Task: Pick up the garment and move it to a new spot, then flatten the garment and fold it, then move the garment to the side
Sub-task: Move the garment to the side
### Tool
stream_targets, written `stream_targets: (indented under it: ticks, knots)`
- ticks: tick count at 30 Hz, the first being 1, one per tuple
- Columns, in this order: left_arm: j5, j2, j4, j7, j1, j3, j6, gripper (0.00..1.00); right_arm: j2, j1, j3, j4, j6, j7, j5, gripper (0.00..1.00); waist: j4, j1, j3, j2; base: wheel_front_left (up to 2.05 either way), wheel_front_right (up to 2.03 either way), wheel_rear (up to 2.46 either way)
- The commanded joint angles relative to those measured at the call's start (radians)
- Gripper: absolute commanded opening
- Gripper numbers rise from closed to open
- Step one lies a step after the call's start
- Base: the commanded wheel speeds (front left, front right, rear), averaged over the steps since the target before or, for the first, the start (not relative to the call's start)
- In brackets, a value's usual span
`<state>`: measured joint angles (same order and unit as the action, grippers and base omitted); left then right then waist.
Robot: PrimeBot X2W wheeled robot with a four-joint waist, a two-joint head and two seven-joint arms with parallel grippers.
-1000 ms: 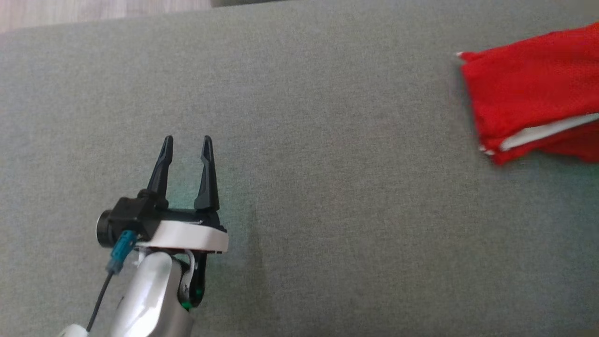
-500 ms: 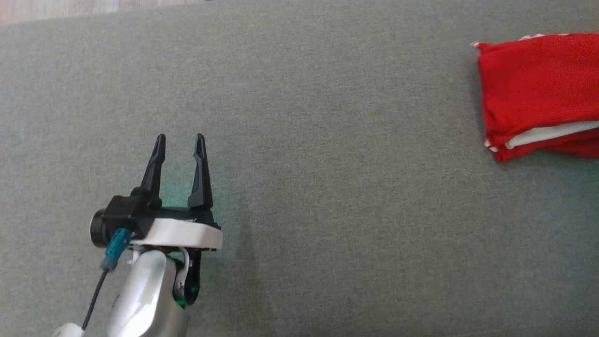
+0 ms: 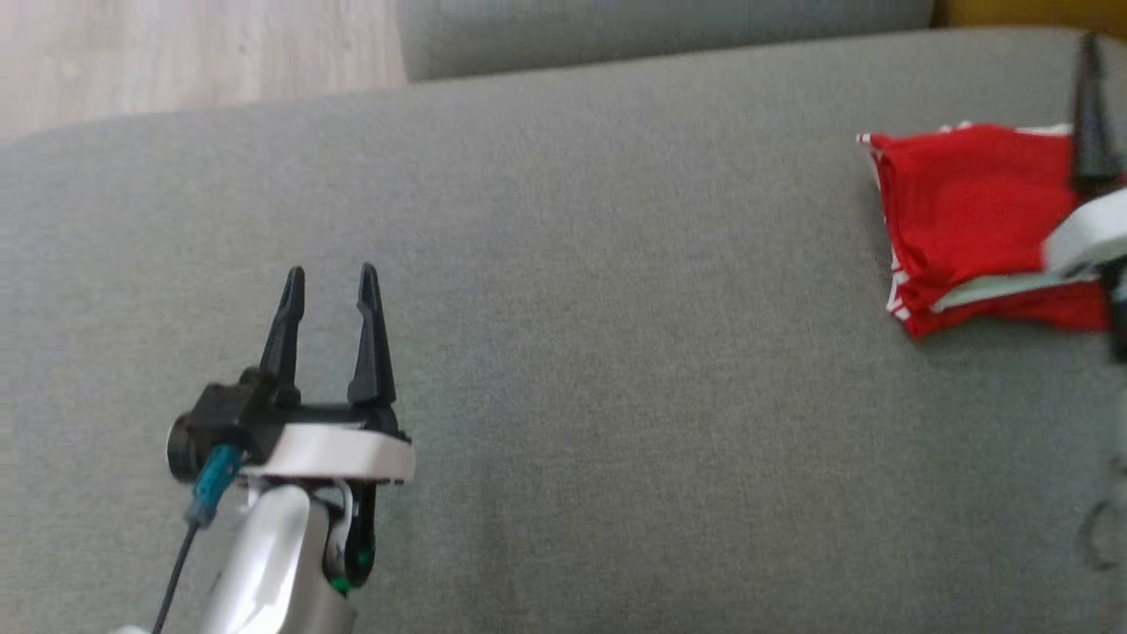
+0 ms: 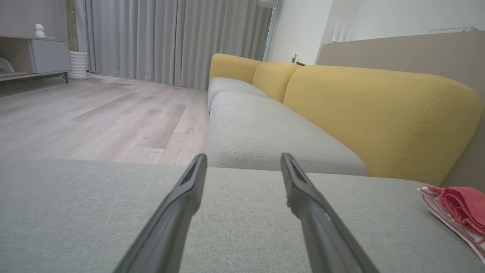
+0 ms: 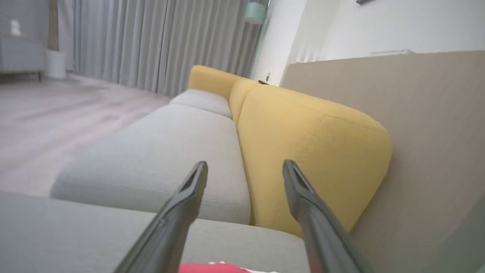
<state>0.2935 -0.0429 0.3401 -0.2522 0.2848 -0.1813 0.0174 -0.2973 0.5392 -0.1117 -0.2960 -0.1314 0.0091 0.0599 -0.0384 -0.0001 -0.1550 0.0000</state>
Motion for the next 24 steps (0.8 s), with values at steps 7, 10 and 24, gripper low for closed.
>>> stream_targets:
  ticks: [7,10,24]
  knots:
    - [0.017,-0.007,-0.071,-0.01,-0.071,0.039,-0.012,1.0,0.235,-0.17,0.002,0.155,0.001,-0.118,-0.105,1.0,0.048,0.0001,0.119,0.0,0.0,0.0,0.0]
    - [0.02,-0.007,-0.078,-0.01,-0.089,0.032,-0.008,1.0,0.245,-0.223,0.017,0.168,0.001,-0.145,-0.132,1.0,0.06,0.0001,0.131,0.0,0.0,0.0,0.0]
    - [0.058,-0.007,-0.208,-0.01,-0.221,0.057,0.005,1.0,0.247,-0.518,0.079,0.125,0.001,-0.27,-0.223,1.0,0.101,0.0001,0.159,0.0,0.0,0.0,0.0]
